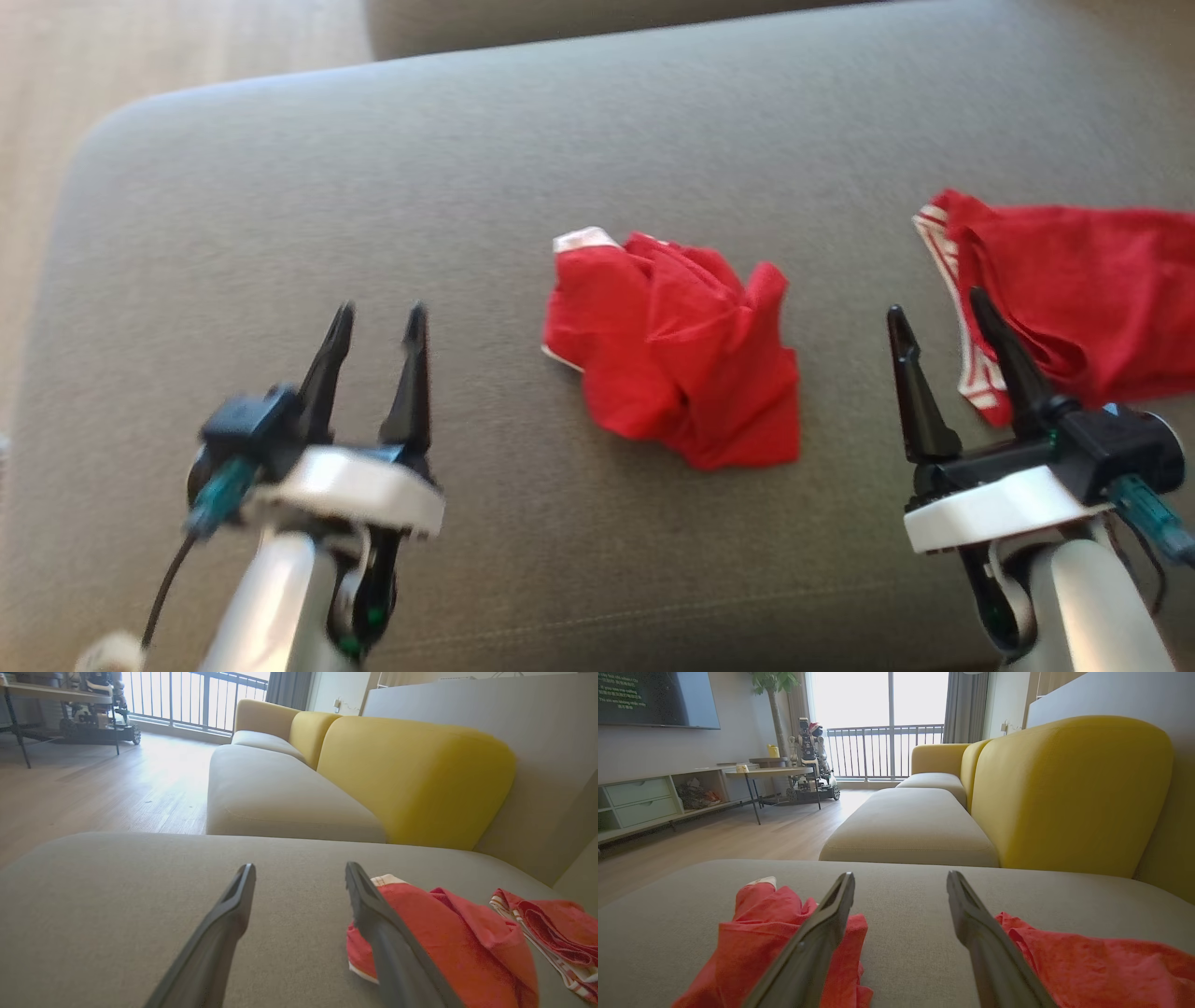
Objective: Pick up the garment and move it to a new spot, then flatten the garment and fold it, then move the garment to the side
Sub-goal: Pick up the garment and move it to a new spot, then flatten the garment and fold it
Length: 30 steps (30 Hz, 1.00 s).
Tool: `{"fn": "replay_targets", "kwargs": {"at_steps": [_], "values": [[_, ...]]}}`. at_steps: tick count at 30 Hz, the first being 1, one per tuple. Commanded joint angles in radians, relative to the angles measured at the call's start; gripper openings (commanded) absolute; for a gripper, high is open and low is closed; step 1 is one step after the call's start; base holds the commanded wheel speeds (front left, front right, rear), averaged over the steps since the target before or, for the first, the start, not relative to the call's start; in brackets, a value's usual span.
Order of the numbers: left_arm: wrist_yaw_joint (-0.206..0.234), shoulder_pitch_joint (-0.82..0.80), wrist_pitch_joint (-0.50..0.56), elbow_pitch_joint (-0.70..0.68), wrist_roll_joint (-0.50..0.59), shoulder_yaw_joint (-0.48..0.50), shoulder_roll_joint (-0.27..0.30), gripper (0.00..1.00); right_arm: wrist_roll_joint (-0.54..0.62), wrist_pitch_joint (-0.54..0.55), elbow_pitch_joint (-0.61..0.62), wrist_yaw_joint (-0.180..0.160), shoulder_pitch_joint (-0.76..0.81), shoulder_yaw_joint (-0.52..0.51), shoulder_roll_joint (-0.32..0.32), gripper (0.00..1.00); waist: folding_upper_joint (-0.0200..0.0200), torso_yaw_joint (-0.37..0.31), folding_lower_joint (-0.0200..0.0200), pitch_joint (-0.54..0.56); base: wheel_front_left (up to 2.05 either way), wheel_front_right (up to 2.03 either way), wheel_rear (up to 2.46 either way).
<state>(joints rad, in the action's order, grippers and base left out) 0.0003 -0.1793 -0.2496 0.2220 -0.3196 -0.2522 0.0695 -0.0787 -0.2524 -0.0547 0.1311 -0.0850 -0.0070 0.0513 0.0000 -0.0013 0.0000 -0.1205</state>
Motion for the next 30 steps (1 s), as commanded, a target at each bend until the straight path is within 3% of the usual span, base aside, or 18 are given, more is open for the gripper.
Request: {"fn": "replay_targets", "kwargs": {"at_steps": [1, 5, 11, 19, 30], "values": [[0.003, -0.021, -0.012, -0.044, -0.004, 0.04, 0.005, 1.0, 0.007, -0.007, 0.031, 0.0, -0.011, 0.013, -0.001, 1.0, 0.0, 0.033, 0.0, 0.025, 0.0, 0.0, 0.0], [0.009, 0.058, -0.012, -0.083, -0.01, 0.069, -0.01, 1.0, -0.003, -0.007, 0.031, 0.0, 0.009, -0.001, -0.001, 1.0, 0.0, 0.061, 0.0, 0.034, 0.0, 0.0, 0.0], [-0.017, 0.12, -0.012, -0.098, -0.003, 0.068, -0.018, 1.0, -0.009, -0.007, 0.012, 0.0, 0.019, 0.004, -0.001, 1.0, 0.0, 0.074, 0.0, 0.044, 0.0, 0.0, 0.0], [0.032, 0.134, -0.012, -0.154, 0.043, 0.066, -0.019, 1.0, -0.016, -0.007, -0.002, 0.0, 0.021, 0.006, -0.001, 1.0, 0.0, 0.072, 0.0, 0.053, 0.0, 0.0, 0.0], [0.051, 0.136, -0.012, -0.159, 0.041, 0.049, -0.019, 1.0, -0.016, -0.008, -0.005, 0.0, 0.02, 0.007, -0.001, 1.0, 0.0, 0.068, 0.0, 0.053, 0.0, 0.0, 0.0]]}}
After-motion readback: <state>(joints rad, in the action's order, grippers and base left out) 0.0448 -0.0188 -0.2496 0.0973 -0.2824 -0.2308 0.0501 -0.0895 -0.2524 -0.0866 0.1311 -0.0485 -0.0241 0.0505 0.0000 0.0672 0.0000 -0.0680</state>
